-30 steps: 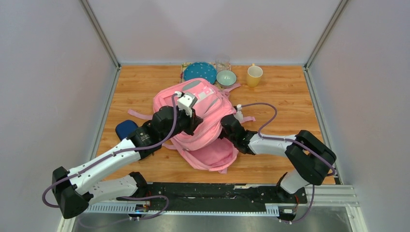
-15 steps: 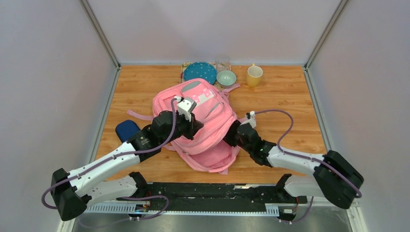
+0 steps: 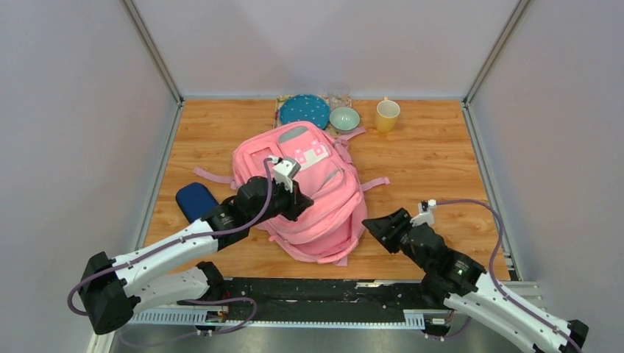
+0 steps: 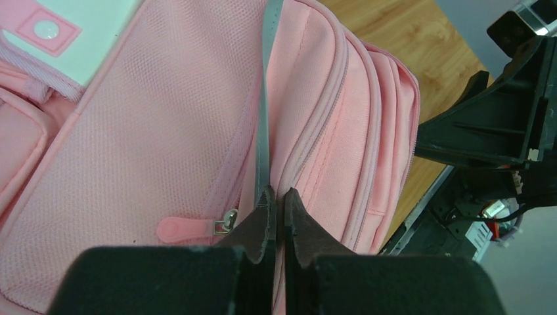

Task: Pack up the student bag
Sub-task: Place the book in the student bag, then zip the student bag at the center of the board.

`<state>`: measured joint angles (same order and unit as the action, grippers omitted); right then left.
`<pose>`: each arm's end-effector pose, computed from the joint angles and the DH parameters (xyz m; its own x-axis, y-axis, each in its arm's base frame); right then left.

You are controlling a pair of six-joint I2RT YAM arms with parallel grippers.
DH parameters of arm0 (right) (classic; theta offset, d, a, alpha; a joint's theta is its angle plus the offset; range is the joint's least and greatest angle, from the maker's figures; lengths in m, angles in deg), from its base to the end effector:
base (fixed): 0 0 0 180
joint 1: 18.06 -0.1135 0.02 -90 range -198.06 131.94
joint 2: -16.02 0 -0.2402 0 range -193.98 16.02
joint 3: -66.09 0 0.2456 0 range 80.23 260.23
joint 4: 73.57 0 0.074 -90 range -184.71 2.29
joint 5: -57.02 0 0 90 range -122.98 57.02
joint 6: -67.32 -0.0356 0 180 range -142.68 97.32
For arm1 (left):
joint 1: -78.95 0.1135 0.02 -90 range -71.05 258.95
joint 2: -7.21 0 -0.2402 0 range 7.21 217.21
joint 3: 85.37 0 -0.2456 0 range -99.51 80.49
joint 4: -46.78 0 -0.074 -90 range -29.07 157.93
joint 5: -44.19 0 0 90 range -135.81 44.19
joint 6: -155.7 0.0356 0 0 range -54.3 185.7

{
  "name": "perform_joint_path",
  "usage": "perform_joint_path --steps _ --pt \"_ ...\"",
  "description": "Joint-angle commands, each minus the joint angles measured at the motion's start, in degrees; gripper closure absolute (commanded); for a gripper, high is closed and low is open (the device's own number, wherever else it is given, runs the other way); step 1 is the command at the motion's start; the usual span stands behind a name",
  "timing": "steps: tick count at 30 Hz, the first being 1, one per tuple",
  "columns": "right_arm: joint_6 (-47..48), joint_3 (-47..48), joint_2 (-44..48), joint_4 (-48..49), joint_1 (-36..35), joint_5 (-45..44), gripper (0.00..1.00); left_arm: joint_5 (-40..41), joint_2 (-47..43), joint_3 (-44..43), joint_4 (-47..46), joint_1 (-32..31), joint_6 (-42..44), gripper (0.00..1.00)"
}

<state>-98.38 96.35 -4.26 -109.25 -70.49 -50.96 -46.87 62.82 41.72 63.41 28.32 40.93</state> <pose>0.0903 0.0993 0.1925 -0.6315 0.6907 -0.3523 0.1119 0.5308 0.8401 0.1473 -0.1806 0.2639 -0.5191 -0.0277 -0.8542 0.6239 0.6708 -0.4009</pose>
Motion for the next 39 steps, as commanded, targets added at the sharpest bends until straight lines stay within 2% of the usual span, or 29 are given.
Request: perform_joint_path --steps 1,5,8,13,19,22,25,28,31,33,35,39 --pt "-6.47 -2.58 12.95 -20.43 -0.49 -3.99 0.45 -3.42 1.95 0.09 -2.75 -0.26 -4.49 0.88" --pt "-5.16 -1.97 21.75 -26.09 -0.49 -4.52 0.42 -2.99 2.04 0.36 2.26 -0.26 -4.67 0.57" --pt "-2.1 -0.3 20.63 -26.63 -0.4 -3.47 0.41 -2.72 0.2 0.27 4.37 -0.26 -4.58 0.41" --pt "2.13 1.72 10.37 -22.34 -0.49 -0.4 0.41 -0.62 -5.15 0.53 8.24 -0.26 -4.76 0.39" --pt "6.61 3.39 0.51 -11.19 -0.49 2.59 0.41 9.74 -13.23 2.64 15.0 -0.17 -6.07 0.37" --pt "8.02 4.27 -4.41 -6.0 -0.49 5.49 0.41 18.43 -16.75 4.74 20.18 -0.17 -8.35 0.34" --pt "8.38 5.06 -8.02 -2.82 -1.27 7.78 0.4 21.88 -18.78 7.38 24.76 -0.17 -10.81 0.32" --pt "8.03 5.5 -10.31 -0.26 -2.77 9.1 0.33 23.12 -19.49 10.02 28.01 -0.26 -13.28 0.31" --pt "7.59 6.29 -11.02 -2.17 -3.82 6.39 0.32 23.38 -19.75 11.95 29.33 -0.17 -14.95 0.31" --pt "7.06 7.17 -10.58 -5.86 -3.91 0.95 0.28 23.3 -20.37 12.83 28.99 -0.26 -15.48 0.31" --pt "7.41 6.91 -9.09 -4.84 -3.57 -3.88 0.25 22.95 -21.33 13.27 28.37 -0.26 -15.39 0.31" --pt "9.69 8.75 -10.66 -2.63 -1.02 -4.96 0.24 22.95 -22.92 13.01 28.19 -0.26 -15.22 0.31"
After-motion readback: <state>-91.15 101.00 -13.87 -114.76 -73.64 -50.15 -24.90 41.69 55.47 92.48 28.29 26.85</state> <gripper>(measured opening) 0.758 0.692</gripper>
